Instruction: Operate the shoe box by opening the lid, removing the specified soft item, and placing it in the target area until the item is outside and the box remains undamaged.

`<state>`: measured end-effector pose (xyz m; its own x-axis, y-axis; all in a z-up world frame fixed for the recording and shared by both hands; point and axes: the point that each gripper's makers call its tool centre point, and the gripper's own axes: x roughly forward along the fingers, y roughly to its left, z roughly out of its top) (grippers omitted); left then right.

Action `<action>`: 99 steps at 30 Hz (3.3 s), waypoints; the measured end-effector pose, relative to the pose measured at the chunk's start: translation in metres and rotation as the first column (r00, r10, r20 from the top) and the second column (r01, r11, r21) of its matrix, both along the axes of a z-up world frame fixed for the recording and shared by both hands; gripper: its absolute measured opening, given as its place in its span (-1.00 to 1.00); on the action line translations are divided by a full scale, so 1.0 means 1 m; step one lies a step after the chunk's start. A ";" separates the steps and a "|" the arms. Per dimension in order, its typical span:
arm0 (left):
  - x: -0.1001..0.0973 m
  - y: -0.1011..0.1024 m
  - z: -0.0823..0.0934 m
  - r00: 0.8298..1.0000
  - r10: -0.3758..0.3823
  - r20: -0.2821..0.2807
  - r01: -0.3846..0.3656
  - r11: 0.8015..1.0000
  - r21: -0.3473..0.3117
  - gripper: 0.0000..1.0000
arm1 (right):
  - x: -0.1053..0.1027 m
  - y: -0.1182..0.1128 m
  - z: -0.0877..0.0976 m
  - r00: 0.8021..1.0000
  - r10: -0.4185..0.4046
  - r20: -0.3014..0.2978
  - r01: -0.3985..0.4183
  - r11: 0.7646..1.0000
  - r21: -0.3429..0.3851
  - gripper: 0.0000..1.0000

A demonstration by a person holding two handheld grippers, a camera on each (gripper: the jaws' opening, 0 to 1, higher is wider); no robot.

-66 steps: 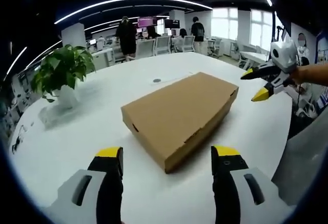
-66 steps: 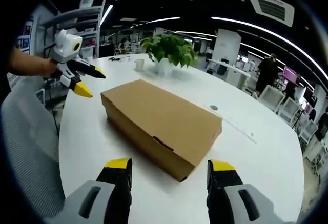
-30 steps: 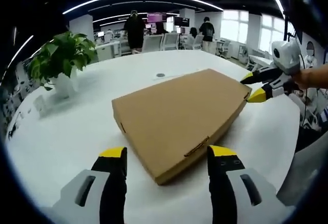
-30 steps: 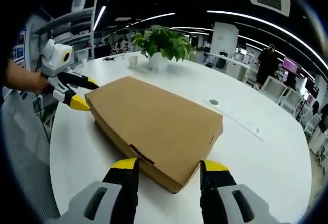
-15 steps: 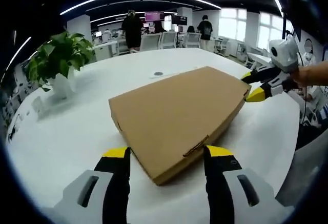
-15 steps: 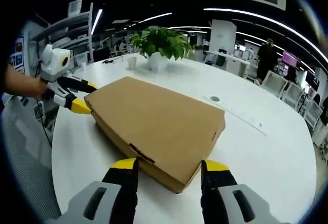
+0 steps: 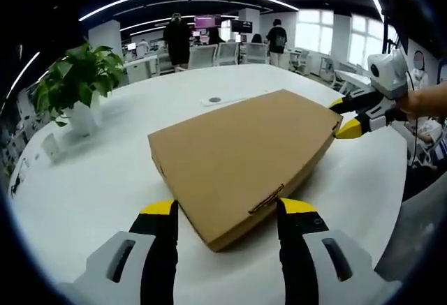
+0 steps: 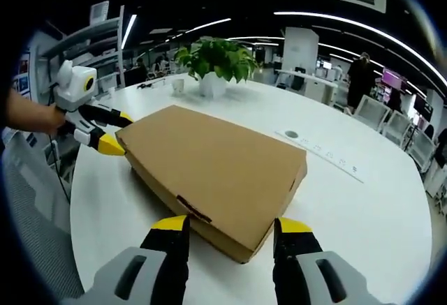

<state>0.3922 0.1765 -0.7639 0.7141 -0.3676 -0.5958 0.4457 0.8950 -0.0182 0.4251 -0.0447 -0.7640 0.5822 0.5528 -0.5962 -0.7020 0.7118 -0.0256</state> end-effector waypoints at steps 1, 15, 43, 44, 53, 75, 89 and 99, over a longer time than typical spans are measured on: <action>0.000 0.000 0.000 1.000 -0.001 0.000 0.001 1.000 0.000 0.16 | 0.000 0.000 0.000 1.000 -0.001 -0.001 0.001 1.000 0.000 -0.10; -0.002 0.004 -0.001 0.999 -0.037 -0.009 0.037 0.999 0.005 0.15 | -0.013 0.002 0.000 1.000 -0.003 0.000 0.003 1.000 -0.023 -0.16; -0.015 0.019 0.005 0.993 -0.108 -0.038 0.109 0.994 0.011 0.15 | -0.037 0.017 0.002 1.000 0.000 -0.010 0.000 1.000 -0.011 -0.26; -0.016 0.020 0.005 0.993 -0.111 -0.039 0.111 0.994 0.011 0.15 | -0.038 0.018 0.002 1.000 0.002 -0.010 -0.002 1.000 -0.010 -0.26; -0.018 0.033 0.004 0.990 -0.133 -0.051 0.134 0.991 0.016 0.15 | -0.048 0.028 0.002 1.000 0.010 -0.004 -0.010 1.000 -0.002 -0.29; -0.030 0.058 0.003 0.979 -0.187 -0.079 0.189 0.982 0.028 0.14 | -0.073 0.053 0.003 1.000 0.020 -0.004 -0.020 1.000 0.022 -0.35; -0.041 0.075 0.003 0.977 -0.194 -0.088 0.197 0.980 0.031 0.14 | -0.085 0.071 0.004 1.000 0.019 -0.004 -0.018 0.999 0.047 -0.35; -0.048 0.089 0.004 0.978 -0.184 -0.098 0.189 0.981 0.036 0.14 | -0.090 0.085 0.005 1.000 0.030 -0.003 -0.030 0.998 0.057 -0.36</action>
<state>0.3443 0.2657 -0.7603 0.5754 -0.4604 -0.6760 0.6029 0.7972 -0.0297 0.3354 0.0405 -0.7592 0.5627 0.6026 -0.5659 -0.7228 0.6909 0.0170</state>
